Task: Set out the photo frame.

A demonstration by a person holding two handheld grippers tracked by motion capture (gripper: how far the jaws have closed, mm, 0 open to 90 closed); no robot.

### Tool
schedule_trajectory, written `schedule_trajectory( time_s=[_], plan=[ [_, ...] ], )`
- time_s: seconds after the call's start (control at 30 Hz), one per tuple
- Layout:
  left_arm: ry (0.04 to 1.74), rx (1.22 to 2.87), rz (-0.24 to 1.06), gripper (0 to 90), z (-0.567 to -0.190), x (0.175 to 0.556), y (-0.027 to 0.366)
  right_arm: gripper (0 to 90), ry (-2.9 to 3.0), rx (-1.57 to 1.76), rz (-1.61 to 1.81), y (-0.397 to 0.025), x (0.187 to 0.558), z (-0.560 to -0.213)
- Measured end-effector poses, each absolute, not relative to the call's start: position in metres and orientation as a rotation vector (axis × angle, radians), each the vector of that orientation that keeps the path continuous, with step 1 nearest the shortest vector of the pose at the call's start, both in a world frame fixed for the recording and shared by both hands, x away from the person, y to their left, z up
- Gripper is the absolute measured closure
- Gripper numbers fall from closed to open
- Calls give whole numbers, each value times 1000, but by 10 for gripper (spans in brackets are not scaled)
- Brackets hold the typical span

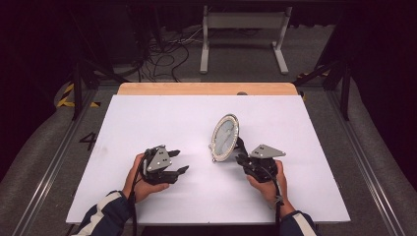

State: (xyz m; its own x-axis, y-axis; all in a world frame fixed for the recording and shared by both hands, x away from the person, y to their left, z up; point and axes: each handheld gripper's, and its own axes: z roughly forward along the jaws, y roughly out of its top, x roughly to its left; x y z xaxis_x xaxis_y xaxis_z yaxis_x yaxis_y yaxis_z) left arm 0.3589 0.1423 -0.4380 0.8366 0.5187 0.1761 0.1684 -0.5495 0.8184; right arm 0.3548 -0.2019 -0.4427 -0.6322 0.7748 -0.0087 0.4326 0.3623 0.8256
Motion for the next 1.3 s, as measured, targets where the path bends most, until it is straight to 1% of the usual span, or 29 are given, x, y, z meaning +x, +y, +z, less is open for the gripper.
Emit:
schedule_trajectory(
  time_s=[0.03,0.13,0.27,0.33,0.47,0.53,0.6,0.73,0.83,0.9,1.07,1.3],
  plan=[
    [526,2129,500,369,-439,359,145,759,2254,1032,1170,-197,353,-443],
    [542,2143,502,329,-441,358,150,633,2277,1002,1186,-185,349,-443],
    [544,2174,499,292,-445,354,156,566,2243,1034,1231,-176,349,-441],
    [565,2161,527,237,-446,352,158,546,2234,1053,1241,-173,351,-442],
    [564,2152,520,201,-447,352,159,493,2190,1109,1286,-166,357,-443],
    [557,2162,518,182,-448,353,157,487,2182,1132,1304,-162,361,-445],
    [561,2169,521,180,-450,354,156,489,2172,1162,1317,-157,365,-447],
    [565,2178,524,175,-451,354,156,525,2147,1190,1339,-151,369,-451],
    [574,2185,526,177,-452,353,157,579,2112,1223,1362,-148,372,-451],
    [576,2190,523,177,-453,353,157,595,2076,1247,1373,-147,371,-449],
    [579,2203,519,176,-455,352,155,671,1994,1292,1399,-149,370,-447],
    [572,2211,507,173,-457,353,155,688,2040,1269,1333,-150,368,-442]
  ],
)
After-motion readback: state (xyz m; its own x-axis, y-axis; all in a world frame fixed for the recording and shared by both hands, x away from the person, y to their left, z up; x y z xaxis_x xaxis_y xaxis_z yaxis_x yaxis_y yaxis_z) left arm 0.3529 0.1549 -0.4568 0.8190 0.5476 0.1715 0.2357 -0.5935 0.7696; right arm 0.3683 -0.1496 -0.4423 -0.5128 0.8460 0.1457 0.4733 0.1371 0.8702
